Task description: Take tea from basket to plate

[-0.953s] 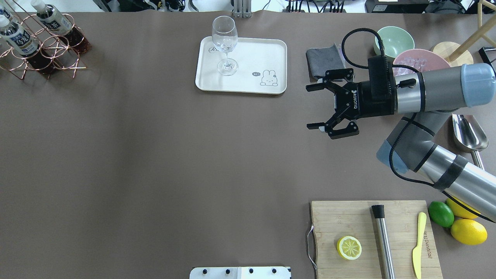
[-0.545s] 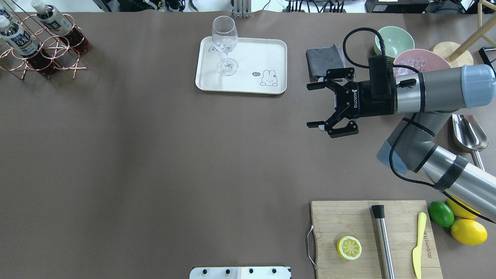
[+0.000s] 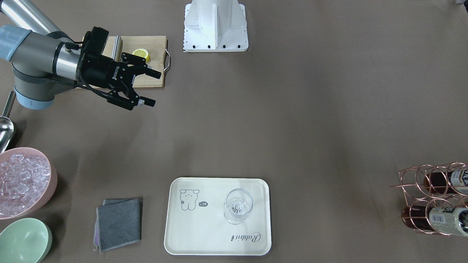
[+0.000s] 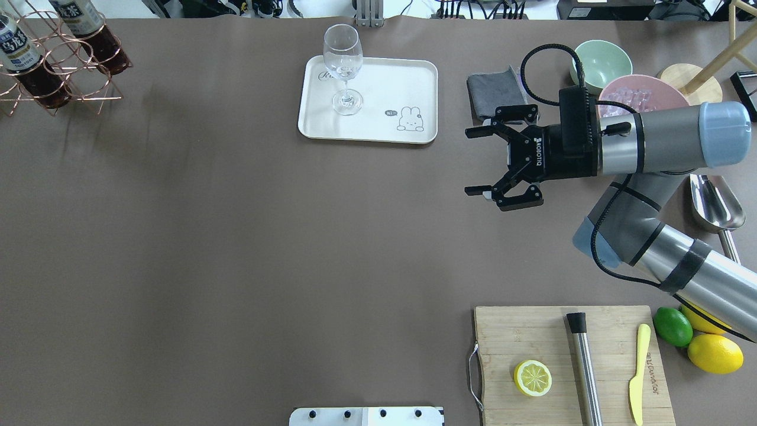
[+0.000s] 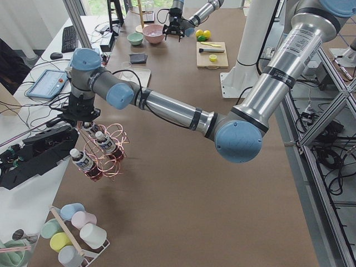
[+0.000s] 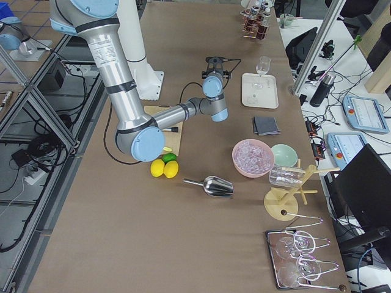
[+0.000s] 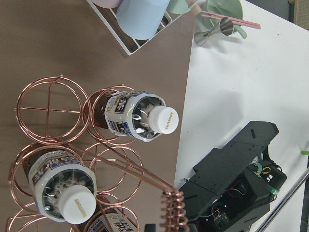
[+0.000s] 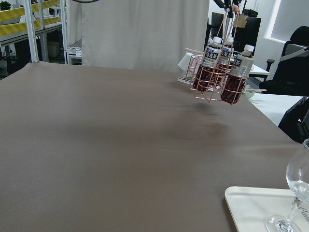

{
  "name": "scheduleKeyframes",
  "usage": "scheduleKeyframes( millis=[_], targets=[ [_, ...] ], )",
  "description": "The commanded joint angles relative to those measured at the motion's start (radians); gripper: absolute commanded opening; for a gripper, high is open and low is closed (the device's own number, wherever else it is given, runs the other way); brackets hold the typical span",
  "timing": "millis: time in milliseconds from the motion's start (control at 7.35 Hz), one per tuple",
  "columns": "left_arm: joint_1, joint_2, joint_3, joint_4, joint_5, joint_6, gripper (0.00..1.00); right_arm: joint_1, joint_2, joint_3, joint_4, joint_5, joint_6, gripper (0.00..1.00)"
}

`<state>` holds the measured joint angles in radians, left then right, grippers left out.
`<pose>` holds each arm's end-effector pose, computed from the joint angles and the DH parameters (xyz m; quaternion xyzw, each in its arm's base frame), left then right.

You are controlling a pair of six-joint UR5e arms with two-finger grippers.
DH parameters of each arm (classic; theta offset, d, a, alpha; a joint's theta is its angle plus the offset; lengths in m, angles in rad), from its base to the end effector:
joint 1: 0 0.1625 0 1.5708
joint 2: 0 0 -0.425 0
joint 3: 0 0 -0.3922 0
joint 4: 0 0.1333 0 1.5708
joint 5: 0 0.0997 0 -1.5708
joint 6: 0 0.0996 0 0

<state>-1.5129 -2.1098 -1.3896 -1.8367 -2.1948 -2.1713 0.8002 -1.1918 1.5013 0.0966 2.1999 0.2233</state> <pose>-0.0337 -0.7168 0.3973 -0.1336 0.3909 -0.7424 0.5274 -0.3403 -0.4577 0.3145 0.6170 -0.5282 -0.3901 0.4337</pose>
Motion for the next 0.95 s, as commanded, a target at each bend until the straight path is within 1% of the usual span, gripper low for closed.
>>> scheduleKeyframes(
  millis=[0,136,272,408,545,681,817],
  targets=[
    [0.037,0.010,-0.381,0.350,0.000,-0.040,0.00,-0.001,-0.002,0.004,0.005,0.000,0.005,0.99],
    [0.112,0.008,-0.505,0.444,0.007,-0.129,0.00,-0.001,-0.003,0.004,0.006,0.000,0.011,0.99],
    [0.191,0.007,-0.614,0.500,0.009,-0.236,0.00,-0.001,-0.005,0.007,0.006,0.000,0.011,0.99],
    [0.292,0.001,-0.706,0.580,0.013,-0.334,0.00,-0.001,-0.005,0.007,0.006,0.000,0.013,0.99],
    [0.404,-0.048,-0.782,0.646,0.070,-0.445,0.00,-0.001,-0.005,0.010,0.006,0.000,0.013,0.99],
    [0.522,-0.165,-0.825,0.789,0.134,-0.549,0.00,-0.001,-0.005,0.010,0.006,0.000,0.011,0.99],
    [0.631,-0.311,-0.816,0.897,0.209,-0.620,0.00,-0.001,-0.005,0.010,0.006,0.000,0.013,0.99]
  ],
)
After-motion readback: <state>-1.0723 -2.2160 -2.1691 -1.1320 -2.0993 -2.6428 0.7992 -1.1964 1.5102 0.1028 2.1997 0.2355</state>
